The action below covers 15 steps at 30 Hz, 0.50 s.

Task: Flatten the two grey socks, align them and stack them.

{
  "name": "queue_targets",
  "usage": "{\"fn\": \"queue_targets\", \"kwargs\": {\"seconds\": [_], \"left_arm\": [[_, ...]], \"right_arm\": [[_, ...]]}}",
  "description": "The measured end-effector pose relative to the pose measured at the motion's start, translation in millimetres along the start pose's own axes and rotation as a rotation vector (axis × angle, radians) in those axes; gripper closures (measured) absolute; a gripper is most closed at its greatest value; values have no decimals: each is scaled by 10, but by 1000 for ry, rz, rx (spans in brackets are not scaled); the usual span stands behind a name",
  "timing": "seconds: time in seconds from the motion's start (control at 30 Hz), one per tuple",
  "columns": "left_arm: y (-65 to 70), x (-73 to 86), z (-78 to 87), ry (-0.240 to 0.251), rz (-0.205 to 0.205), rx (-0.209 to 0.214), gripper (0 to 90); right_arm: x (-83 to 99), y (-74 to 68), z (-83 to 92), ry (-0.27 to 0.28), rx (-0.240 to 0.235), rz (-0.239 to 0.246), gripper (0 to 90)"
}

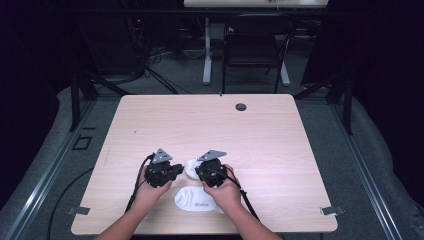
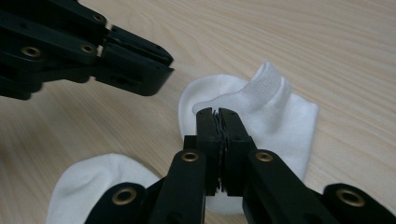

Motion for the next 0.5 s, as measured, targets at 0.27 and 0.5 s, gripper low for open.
{"fn": "queue_targets", "kwargs": {"seconds": [0.27, 0.5], "left_arm": [[66, -10, -180, -37, -19, -10, 866], [68, 49, -273, -72, -34, -20, 864]], "right_arm": [[-5, 32, 120, 31, -1, -9, 884], [-2, 71, 221, 71, -6, -20, 885]]}}
Point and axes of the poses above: each handheld gripper's, and its own axes: z roughly backward along the jaws, x roughly out of its underside, y roughly to its right, the point moved 2 cm from there along -z, roughly forward along the jaws, and after that the axes turned 8 degrees about -x, right-handed, at the moved point
